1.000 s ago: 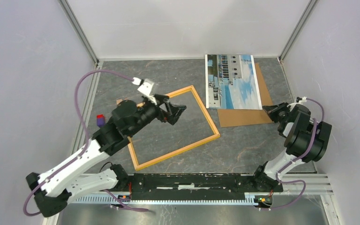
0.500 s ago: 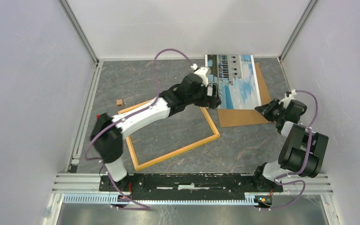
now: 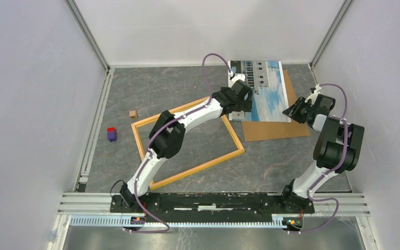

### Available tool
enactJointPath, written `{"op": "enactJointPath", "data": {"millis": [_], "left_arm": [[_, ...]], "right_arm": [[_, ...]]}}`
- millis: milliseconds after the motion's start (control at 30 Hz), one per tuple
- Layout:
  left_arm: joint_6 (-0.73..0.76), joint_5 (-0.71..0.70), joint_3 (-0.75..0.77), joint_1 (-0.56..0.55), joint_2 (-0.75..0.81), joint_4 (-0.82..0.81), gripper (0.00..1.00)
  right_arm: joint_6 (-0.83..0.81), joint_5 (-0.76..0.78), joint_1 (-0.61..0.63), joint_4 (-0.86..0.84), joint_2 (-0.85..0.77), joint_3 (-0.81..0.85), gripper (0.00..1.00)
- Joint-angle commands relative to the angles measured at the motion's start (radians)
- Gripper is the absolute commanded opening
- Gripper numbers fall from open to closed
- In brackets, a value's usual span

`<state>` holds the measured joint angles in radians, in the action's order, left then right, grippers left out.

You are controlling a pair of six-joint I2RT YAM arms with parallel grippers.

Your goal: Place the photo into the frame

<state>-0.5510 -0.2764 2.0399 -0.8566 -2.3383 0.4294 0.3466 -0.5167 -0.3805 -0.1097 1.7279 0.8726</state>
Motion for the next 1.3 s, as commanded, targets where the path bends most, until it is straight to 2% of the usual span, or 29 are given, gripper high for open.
{"op": "enactJointPath", "data": {"millis": [0,300,533,667,767,933,1067,1133,1267], "left_arm": [[-0.112,-0.154,0.083,0.014,-0.052,0.029,1.00],[-0.277,-0.083,0.167,0.034,-0.162,0.095,1.00],[-0.398,-0.053,0.184,0.039,-0.182,0.110,1.00],[-0.466,0.066,0.190,0.052,-0.194,0.090,1.00],[-0.509,0.217,0.137,0.079,-0.178,-0.004,1.00],[-0.510,0.477,-0.084,0.142,-0.102,-0.422,1.00],[-0.566,0.620,-0.113,0.178,-0.118,-0.558,1.00],[-0.615,0.653,-0.144,0.180,-0.124,-0.652,0.95],[-0.642,0.666,-0.169,0.176,-0.126,-0.718,0.74]], "right_arm": [[-0.035,0.043,-0.001,0.004,0.048,0.044,0.38],[0.013,0.047,-0.007,-0.025,0.077,0.024,0.37],[0.015,0.031,-0.009,-0.056,0.061,0.008,0.37],[0.019,0.018,-0.009,-0.070,0.073,-0.001,0.37],[0.020,0.009,-0.010,-0.072,0.080,-0.004,0.37],[0.029,-0.013,-0.010,-0.091,0.078,-0.011,0.37],[0.028,-0.017,-0.010,-0.091,0.079,-0.011,0.37],[0.029,-0.019,-0.010,-0.094,0.084,-0.011,0.36],[0.032,-0.022,-0.009,-0.095,0.088,-0.014,0.36]]}}
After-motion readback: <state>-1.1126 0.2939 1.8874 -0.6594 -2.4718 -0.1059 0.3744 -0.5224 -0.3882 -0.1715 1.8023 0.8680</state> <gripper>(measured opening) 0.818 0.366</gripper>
